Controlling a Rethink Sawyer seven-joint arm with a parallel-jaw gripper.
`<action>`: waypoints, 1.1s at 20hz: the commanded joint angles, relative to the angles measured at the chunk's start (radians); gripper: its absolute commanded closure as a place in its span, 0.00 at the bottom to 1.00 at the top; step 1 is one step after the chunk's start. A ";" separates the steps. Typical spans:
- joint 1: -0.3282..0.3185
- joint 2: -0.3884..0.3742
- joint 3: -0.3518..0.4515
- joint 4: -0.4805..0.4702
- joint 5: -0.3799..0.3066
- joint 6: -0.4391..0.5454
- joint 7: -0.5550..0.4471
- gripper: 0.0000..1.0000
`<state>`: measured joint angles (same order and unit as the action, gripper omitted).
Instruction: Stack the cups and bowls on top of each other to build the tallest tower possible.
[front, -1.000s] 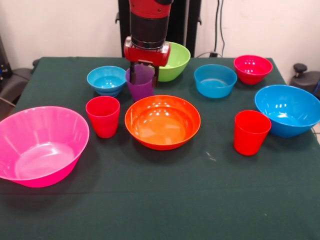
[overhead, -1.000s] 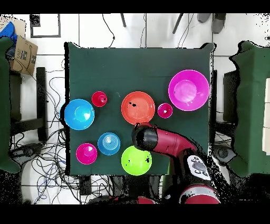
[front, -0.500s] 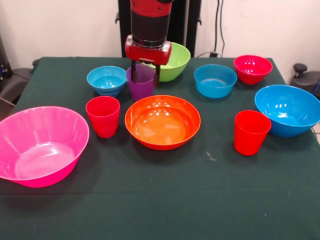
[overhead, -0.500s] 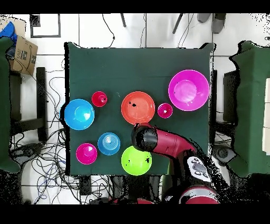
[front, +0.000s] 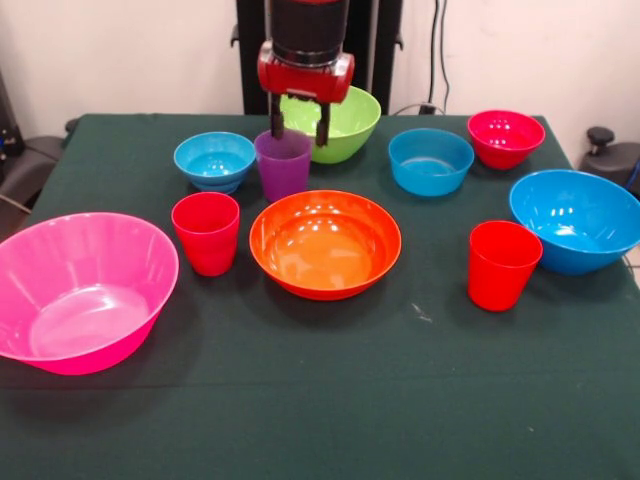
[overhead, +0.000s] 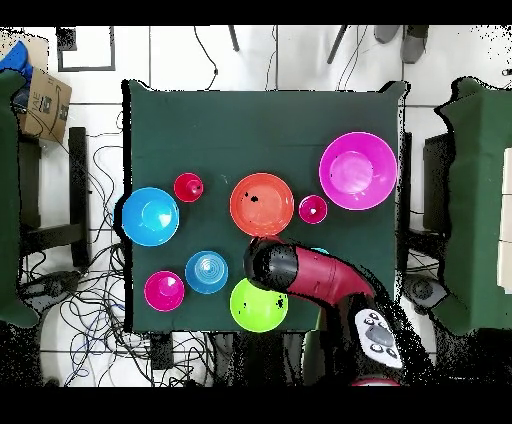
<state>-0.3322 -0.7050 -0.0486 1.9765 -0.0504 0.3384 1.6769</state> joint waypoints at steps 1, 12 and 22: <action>0.020 -0.045 0.071 0.052 0.049 0.143 0.139 0.00; 0.064 0.030 -0.041 -0.045 -0.004 0.070 0.167 0.00; 0.144 0.124 -0.201 -0.104 0.008 -0.074 0.252 0.00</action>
<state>-0.2262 -0.6692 -0.2179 1.9492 -0.0355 0.3553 1.7225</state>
